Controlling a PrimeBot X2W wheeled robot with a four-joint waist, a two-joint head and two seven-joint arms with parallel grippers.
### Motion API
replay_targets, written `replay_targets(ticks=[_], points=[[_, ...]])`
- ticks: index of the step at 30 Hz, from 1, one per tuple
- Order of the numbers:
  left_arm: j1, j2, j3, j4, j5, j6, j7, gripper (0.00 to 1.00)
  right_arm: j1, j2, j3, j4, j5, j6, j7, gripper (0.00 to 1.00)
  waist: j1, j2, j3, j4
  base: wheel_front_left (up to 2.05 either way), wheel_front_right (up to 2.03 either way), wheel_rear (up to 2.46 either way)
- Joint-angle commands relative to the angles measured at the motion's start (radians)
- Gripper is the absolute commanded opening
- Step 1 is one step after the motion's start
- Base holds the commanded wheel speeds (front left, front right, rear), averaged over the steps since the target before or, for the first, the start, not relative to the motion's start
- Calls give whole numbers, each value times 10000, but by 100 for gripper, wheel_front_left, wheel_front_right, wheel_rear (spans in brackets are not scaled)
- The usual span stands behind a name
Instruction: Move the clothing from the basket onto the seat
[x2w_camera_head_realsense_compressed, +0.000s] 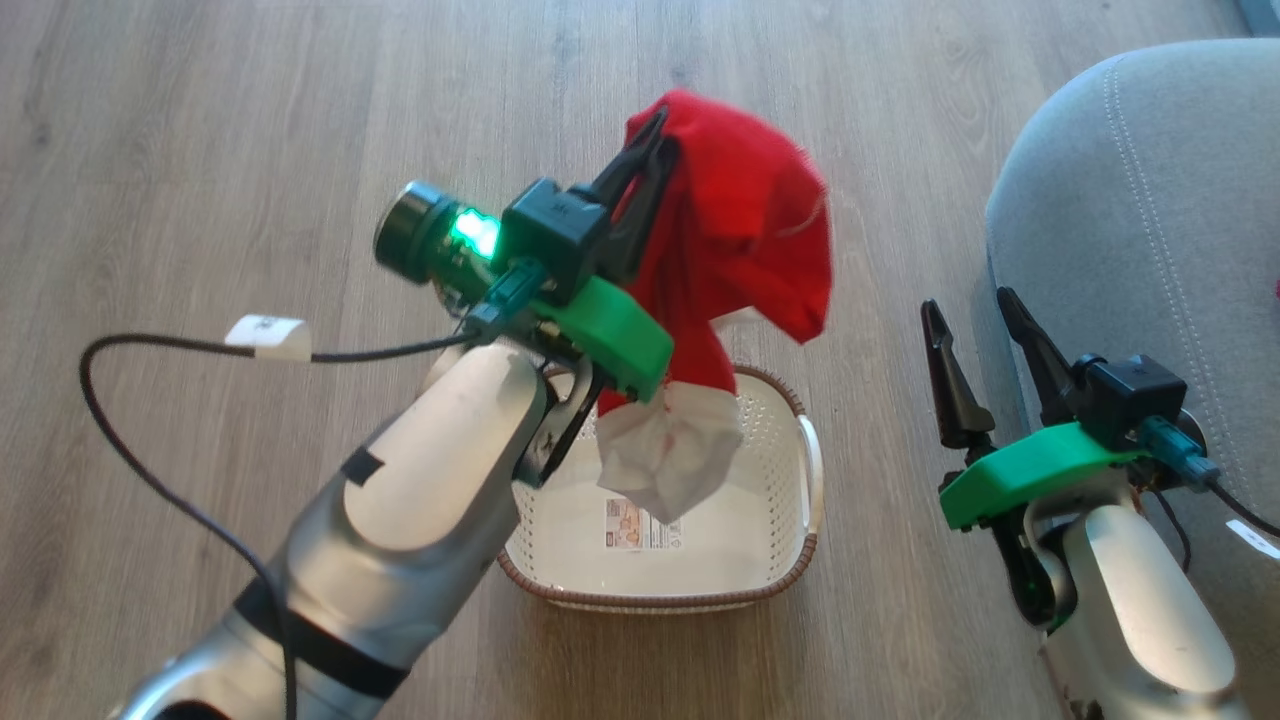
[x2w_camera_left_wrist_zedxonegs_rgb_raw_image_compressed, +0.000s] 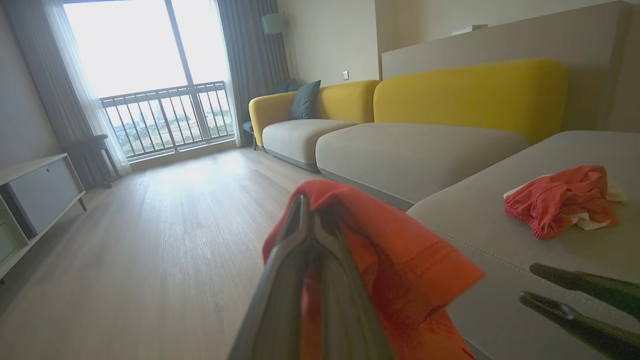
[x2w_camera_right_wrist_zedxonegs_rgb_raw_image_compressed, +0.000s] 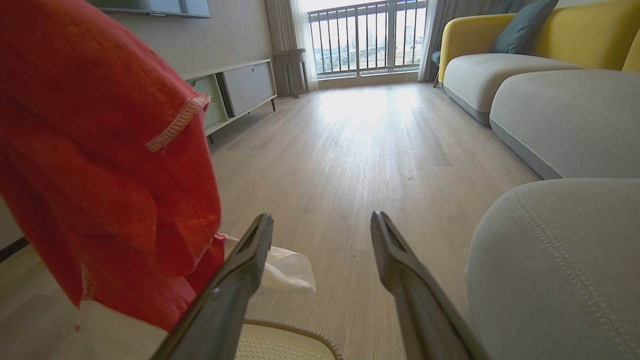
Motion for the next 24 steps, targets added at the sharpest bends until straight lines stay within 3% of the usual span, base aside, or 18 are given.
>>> replay_targets(ticks=[1,15,24], points=[[-864,219,361,-675,166,42,-37,0,-47,16,140,-272,41,-2,-67,100,1,-1,6,-9,0,0,0],[-1840,222,185,-1737,358,60,503,0,-173,153,370,-300,6,-2,-67,100,1,-1,196,-100,0,0,0],[-1875,176,30,-1757,315,57,480,0,-656,-23,2034,-934,405,-2,-67,100,1,-1,339,-94,0,0,0]])
